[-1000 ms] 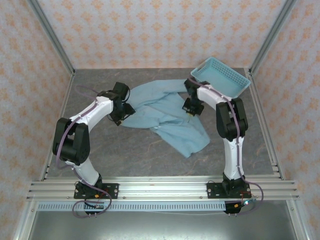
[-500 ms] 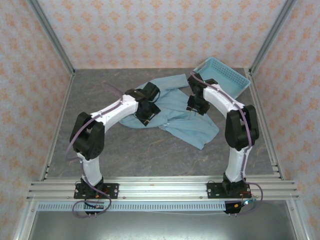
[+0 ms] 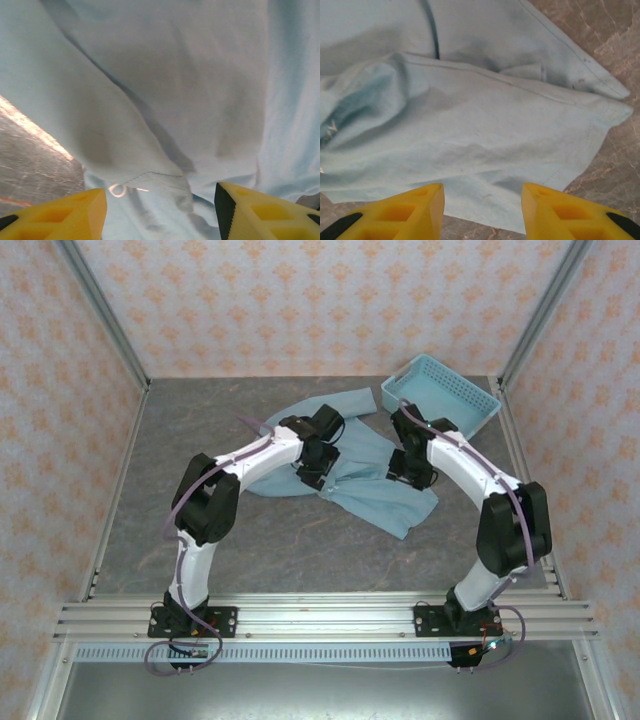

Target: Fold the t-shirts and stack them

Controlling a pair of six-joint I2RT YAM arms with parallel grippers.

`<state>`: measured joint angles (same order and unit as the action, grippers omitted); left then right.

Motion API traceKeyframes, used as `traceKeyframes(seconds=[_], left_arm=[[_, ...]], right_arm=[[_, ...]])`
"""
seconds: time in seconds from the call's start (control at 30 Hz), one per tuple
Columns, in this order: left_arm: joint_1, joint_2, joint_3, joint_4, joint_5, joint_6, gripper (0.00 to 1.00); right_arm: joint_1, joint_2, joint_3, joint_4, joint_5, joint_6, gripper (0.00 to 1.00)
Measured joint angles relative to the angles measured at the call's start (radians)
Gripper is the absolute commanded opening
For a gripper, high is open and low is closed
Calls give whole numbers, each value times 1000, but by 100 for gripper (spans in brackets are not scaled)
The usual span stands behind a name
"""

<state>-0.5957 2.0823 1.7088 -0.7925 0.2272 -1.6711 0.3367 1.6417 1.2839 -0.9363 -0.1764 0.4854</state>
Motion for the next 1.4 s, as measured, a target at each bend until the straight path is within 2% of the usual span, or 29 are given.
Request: traceKeyframes(seconds=[0.23,0.4,0.9,1.27,1.4], left_arm=[[0,65,84,-6,2,-15,53],[0,68,84,-29,6,-15,44],[0,68,53,-57,28,-15,31],[0,67,54,-83,3,-3,2],[0,5,-2,-100,-32,26,0]], right_arm=[[-6,-27,-39,3,-6,0,45],[-10,-29,-39,8,-6,0,45],[-13,-29,-39,10,-6,1,45],[-14,-43,-58,26,-10,21,45],[-32,-93,-142,48,-30,58,45]])
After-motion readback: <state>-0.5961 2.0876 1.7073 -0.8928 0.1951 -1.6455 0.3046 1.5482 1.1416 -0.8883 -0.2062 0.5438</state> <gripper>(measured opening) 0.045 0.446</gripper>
